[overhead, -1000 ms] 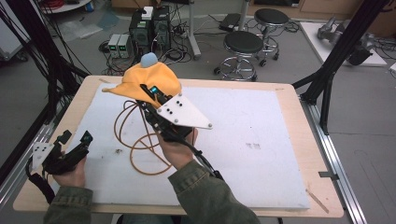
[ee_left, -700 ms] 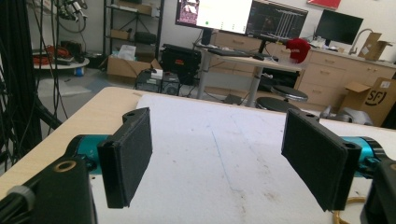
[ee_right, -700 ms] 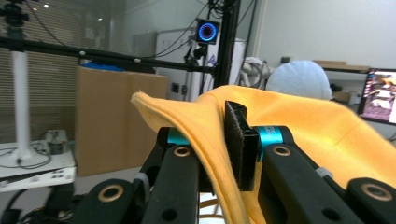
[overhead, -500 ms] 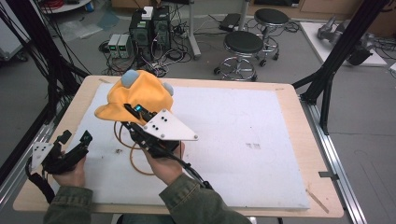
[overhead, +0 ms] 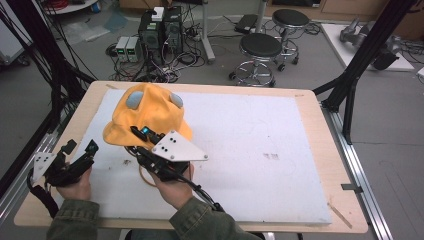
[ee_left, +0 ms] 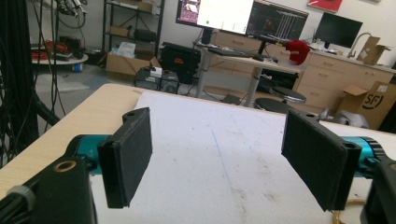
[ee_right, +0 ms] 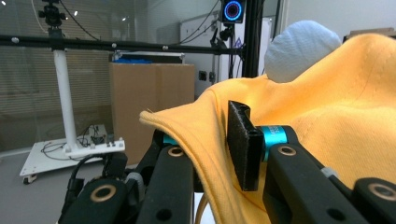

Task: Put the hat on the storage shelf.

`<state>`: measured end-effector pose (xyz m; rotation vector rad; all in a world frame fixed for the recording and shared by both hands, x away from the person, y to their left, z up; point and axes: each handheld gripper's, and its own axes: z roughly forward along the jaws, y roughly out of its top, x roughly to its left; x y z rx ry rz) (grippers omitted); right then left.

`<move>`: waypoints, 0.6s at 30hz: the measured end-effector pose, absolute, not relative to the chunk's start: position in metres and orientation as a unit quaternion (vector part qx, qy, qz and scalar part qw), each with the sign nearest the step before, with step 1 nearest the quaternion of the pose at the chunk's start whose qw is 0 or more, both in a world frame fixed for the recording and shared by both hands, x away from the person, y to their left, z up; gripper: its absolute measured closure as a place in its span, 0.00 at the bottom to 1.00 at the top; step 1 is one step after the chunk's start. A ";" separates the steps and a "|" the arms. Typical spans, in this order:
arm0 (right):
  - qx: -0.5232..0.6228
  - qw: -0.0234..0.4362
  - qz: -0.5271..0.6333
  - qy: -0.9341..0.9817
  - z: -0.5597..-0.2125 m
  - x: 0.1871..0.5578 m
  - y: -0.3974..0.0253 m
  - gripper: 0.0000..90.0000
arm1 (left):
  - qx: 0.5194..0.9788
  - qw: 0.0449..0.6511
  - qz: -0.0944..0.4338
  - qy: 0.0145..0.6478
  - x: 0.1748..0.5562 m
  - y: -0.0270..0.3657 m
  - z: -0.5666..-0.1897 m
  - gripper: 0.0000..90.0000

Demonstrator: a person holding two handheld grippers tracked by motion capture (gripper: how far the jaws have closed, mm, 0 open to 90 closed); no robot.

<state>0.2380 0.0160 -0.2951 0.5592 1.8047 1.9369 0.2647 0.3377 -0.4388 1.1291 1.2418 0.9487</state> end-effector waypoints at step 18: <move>0.206 0.182 0.684 0.675 -0.305 0.243 0.013 0.71 | 0.480 0.571 0.404 0.530 0.265 0.339 -0.439 0.28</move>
